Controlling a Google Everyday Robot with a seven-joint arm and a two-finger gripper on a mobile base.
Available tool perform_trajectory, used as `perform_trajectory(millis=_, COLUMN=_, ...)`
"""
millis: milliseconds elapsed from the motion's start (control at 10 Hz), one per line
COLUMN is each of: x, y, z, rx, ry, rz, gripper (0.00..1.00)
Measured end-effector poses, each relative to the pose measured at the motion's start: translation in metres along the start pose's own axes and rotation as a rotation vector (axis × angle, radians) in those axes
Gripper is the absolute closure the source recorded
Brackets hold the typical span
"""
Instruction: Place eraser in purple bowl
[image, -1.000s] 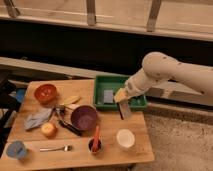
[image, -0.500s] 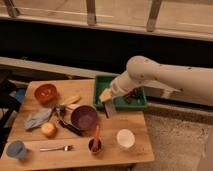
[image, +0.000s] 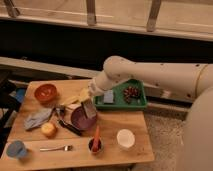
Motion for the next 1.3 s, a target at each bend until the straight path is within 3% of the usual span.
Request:
perform_trajectory(millis=300, x=-0.037, y=0.024, z=0.039, rx=-0.035, ry=-0.007, rz=-0.033, gripper=0.90)
perform_trajectory(millis=400, x=-0.042, y=0.021, z=0.052, rx=-0.037, ry=0.000, rz=-0.022, gripper=0.88)
perform_trajectory(millis=600, x=-0.043, y=0.011, z=0.066, rx=-0.040, ry=0.011, rz=0.006, gripper=0.73)
perform_trajectory(millis=1000, x=0.002, y=-0.049, z=0.074, rx=-0.067, ry=0.028, rz=0.126, gripper=0.30)
perform_trajectory(millis=1100, x=0.016, y=-0.061, z=0.073, rx=-0.081, ry=0.030, rz=0.152, gripper=0.23)
perform_trajectory(millis=1300, x=0.028, y=-0.070, z=0.075, rx=-0.115, ry=0.018, rz=0.177, gripper=0.20)
